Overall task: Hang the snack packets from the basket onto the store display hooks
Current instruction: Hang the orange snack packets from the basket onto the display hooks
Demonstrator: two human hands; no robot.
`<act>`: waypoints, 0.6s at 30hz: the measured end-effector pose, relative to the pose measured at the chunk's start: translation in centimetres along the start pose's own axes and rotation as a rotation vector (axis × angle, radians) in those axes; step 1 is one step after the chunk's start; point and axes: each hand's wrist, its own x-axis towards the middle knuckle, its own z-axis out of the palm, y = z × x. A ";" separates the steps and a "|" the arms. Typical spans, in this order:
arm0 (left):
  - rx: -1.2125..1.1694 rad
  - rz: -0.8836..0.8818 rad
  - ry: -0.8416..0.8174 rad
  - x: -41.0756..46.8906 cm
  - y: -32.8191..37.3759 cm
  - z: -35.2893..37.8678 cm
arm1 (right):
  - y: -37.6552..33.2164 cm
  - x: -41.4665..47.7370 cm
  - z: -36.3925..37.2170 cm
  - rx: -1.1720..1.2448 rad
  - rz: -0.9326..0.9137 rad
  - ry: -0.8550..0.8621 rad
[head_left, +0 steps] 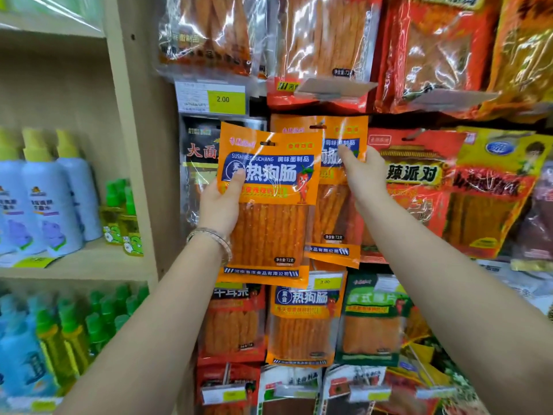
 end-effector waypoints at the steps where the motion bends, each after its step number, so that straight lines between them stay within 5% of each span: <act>1: -0.001 -0.004 -0.001 0.0 -0.1 0.1 | 0.0 0.0 0.0 -0.022 -0.017 0.023; 9: 0.002 0.002 -0.038 -0.8 0.1 1.4 | 0.8 -1.7 -0.8 -0.252 -0.229 0.211; 11: 0.011 0.010 -0.043 -1.3 0.3 2.0 | 0.6 -2.7 -0.6 -0.185 -0.296 0.150; 15: 0.040 -0.003 -0.044 -2.3 1.2 3.4 | -0.6 -3.5 -0.1 0.147 -0.058 -0.038; 18: 0.083 0.053 -0.105 -2.4 2.0 4.1 | -0.6 -2.8 -0.2 0.193 -0.066 -0.088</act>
